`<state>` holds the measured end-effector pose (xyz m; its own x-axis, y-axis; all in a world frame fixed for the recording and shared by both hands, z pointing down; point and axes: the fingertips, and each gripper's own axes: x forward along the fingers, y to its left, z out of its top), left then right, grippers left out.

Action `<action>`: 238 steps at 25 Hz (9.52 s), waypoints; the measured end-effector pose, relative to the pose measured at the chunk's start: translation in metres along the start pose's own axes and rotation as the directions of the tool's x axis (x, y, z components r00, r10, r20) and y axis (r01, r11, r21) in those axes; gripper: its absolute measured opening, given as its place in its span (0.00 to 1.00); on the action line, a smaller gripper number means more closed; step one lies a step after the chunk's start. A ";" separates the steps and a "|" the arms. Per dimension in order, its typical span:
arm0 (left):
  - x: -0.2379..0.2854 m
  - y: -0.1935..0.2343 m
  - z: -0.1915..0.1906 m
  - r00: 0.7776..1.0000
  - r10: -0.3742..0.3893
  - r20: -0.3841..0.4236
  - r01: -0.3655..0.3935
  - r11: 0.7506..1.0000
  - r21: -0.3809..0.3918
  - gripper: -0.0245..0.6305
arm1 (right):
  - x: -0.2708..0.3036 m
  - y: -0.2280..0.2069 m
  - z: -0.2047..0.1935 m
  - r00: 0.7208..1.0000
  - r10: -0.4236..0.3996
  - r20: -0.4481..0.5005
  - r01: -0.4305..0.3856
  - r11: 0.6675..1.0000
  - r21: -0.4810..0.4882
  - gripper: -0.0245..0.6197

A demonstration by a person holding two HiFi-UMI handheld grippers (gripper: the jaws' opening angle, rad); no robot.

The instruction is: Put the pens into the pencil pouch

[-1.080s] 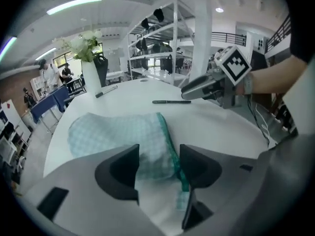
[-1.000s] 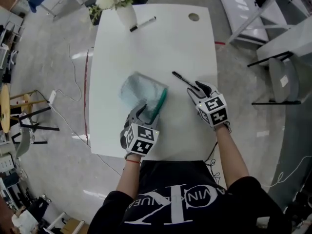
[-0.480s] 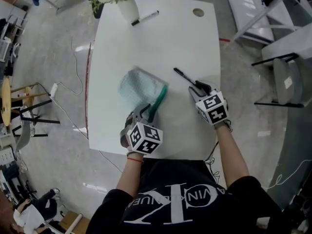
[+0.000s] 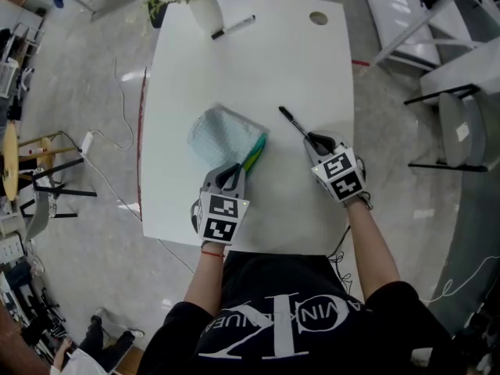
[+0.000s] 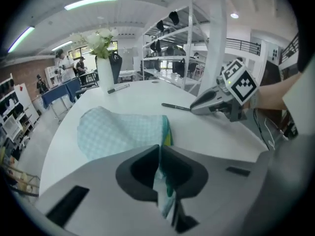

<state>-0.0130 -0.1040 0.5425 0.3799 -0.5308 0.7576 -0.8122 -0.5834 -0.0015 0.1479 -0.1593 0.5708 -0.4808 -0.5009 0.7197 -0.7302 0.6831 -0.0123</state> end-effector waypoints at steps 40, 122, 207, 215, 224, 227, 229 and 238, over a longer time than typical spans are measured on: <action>-0.057 0.023 0.046 0.959 -0.015 0.283 0.022 0.999 -0.023 0.05 | -0.012 0.140 0.090 0.944 0.325 -0.061 -0.330 0.916 -0.228 0.12; -0.049 0.128 0.062 0.916 0.052 0.399 0.015 0.987 -0.163 0.05 | 0.095 -0.024 0.235 0.976 0.200 0.089 -0.149 0.905 -0.398 0.07; -0.059 0.124 0.057 0.903 0.078 0.423 0.006 0.981 -0.194 0.05 | 0.041 0.067 0.163 0.891 0.387 -0.239 -0.454 0.779 -0.432 0.16; -0.067 0.125 0.054 0.893 0.101 0.439 -0.004 0.976 -0.217 0.05 | 0.026 0.106 0.137 0.864 0.424 -0.272 -0.503 0.766 -0.400 0.16; -0.079 0.110 0.049 0.884 0.087 0.460 0.012 0.978 -0.208 0.05 | 0.033 0.116 0.129 0.884 0.326 -0.335 -0.443 0.814 -0.376 0.16; -0.082 0.105 0.046 0.884 0.087 0.459 0.010 0.979 -0.205 0.05 | 0.031 0.117 0.125 0.881 0.301 -0.365 -0.438 0.809 -0.392 0.16; -0.084 0.099 0.045 0.884 0.070 0.463 0.024 0.981 -0.193 0.05 | 0.028 0.120 0.125 0.877 0.310 -0.367 -0.445 0.813 -0.376 0.16; -0.087 0.076 0.044 0.880 0.009 0.475 0.074 0.985 -0.157 0.05 | 0.029 0.149 0.138 0.875 0.323 -0.360 -0.458 0.794 -0.400 0.16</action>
<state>-0.0885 -0.1293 0.4483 0.5370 -0.7644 0.3568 -0.8412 -0.5173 0.1578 -0.0415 -0.1455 0.4942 -0.4818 -0.0257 0.8759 -0.1654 0.9843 -0.0621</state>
